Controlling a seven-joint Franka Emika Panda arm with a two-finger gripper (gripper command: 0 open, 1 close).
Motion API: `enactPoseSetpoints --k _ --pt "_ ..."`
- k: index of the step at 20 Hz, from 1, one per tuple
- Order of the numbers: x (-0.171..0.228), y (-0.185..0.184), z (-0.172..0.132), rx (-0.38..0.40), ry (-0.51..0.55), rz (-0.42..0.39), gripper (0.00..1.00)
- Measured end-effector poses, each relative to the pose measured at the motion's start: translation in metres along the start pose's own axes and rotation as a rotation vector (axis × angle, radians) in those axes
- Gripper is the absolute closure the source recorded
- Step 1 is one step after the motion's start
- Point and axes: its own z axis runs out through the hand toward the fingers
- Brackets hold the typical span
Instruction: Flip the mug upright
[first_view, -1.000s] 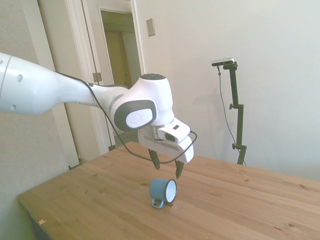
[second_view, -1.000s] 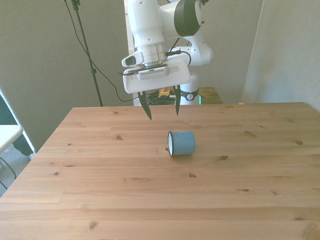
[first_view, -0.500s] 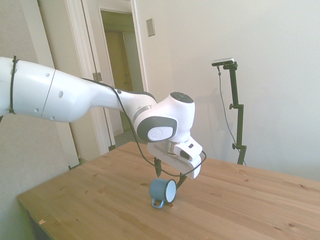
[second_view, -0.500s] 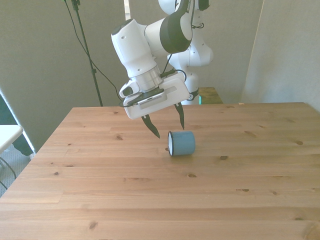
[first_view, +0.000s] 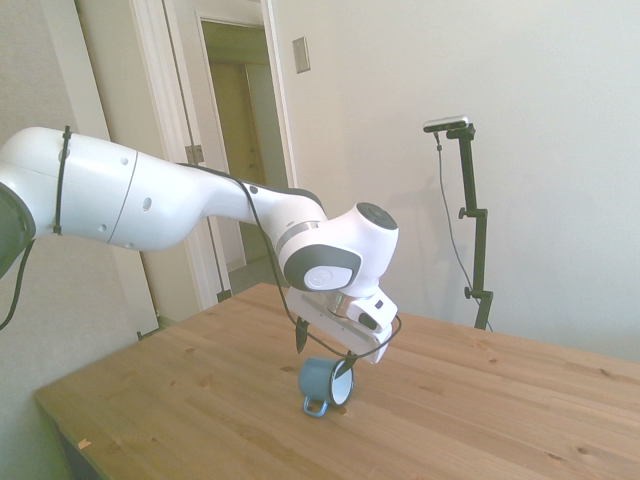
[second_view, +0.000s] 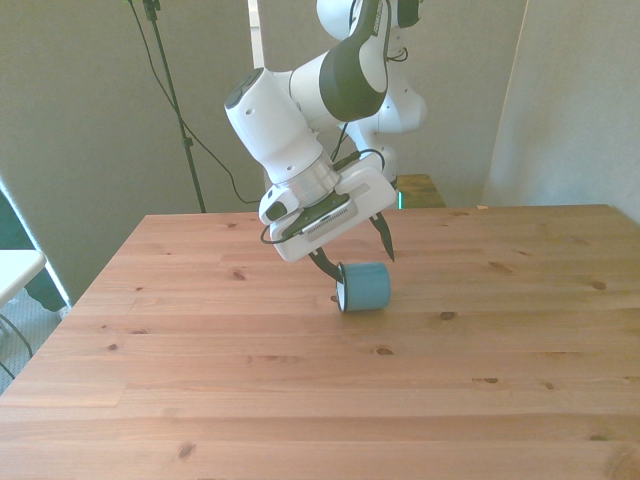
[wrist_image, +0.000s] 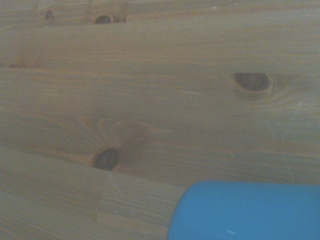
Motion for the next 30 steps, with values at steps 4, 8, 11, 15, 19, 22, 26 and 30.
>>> enactPoseSetpoints --k 4,8,11,15,19,22,26,30 --pt "0.014 0.011 0.010 0.061 -0.061 -0.005 0.00" --pt "0.020 0.010 0.014 0.125 -0.136 -0.016 0.00" --pt "0.016 0.006 0.017 0.157 -0.193 -0.029 0.00" --pt "0.016 0.003 0.021 0.183 -0.231 -0.040 0.00" --pt "0.025 0.008 0.029 0.212 -0.281 -0.028 0.00" --pt "0.032 0.013 0.037 0.218 -0.309 -0.019 0.00" --pt "0.035 0.012 0.039 0.234 -0.340 -0.021 0.00" --pt "0.032 0.007 0.037 0.246 -0.357 -0.031 1.00"
